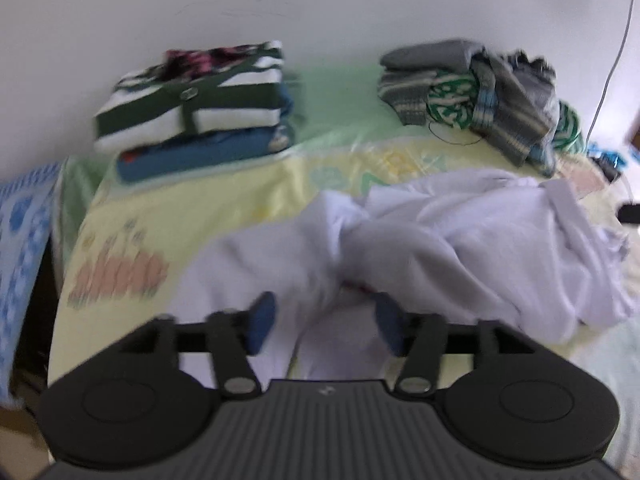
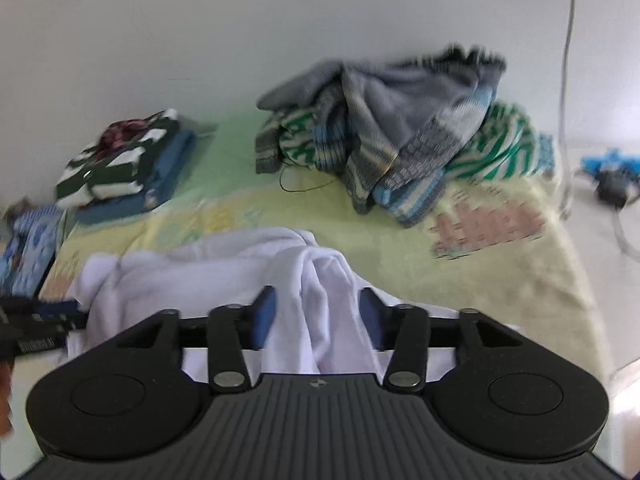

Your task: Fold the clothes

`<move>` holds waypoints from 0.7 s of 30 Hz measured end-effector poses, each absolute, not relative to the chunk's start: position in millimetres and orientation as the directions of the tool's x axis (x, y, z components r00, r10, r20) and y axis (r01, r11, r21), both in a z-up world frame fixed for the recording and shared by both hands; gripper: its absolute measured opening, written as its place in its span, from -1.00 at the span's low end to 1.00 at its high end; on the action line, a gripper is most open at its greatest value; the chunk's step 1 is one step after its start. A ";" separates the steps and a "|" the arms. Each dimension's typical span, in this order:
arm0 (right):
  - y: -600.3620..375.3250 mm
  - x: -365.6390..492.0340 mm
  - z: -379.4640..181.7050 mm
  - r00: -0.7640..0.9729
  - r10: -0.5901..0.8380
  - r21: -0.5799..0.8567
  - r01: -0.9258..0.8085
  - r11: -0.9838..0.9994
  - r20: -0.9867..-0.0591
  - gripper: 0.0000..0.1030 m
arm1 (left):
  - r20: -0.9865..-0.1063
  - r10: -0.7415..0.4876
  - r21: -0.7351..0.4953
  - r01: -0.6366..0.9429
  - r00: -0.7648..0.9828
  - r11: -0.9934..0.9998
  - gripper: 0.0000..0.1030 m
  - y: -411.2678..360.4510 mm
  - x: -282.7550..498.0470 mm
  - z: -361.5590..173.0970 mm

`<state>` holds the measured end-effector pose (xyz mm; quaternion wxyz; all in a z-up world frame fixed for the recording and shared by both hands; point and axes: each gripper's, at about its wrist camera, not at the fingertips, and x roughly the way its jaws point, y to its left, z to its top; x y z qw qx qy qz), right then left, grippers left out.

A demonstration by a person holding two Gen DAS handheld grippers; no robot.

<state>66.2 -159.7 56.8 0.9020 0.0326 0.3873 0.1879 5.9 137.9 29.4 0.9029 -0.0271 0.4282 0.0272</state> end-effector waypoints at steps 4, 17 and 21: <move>-155.7 23.4 48.3 0.644 0.362 0.120 -0.387 0.914 -0.674 0.36 | -0.776 -0.039 -0.091 -0.051 0.630 0.995 0.39 117.2 -14.2 20.7; -136.6 16.7 -16.9 0.653 0.333 0.054 -0.409 0.911 -0.681 -0.67 | -0.807 -0.039 -0.099 -0.071 0.589 0.993 -0.67 56.7 40.7 -26.5; -146.3 17.7 -3.4 0.623 0.393 0.146 -0.409 0.901 -0.677 -0.74 | -0.785 -0.049 -0.130 -0.087 0.618 0.988 -1.00 69.4 36.2 -7.7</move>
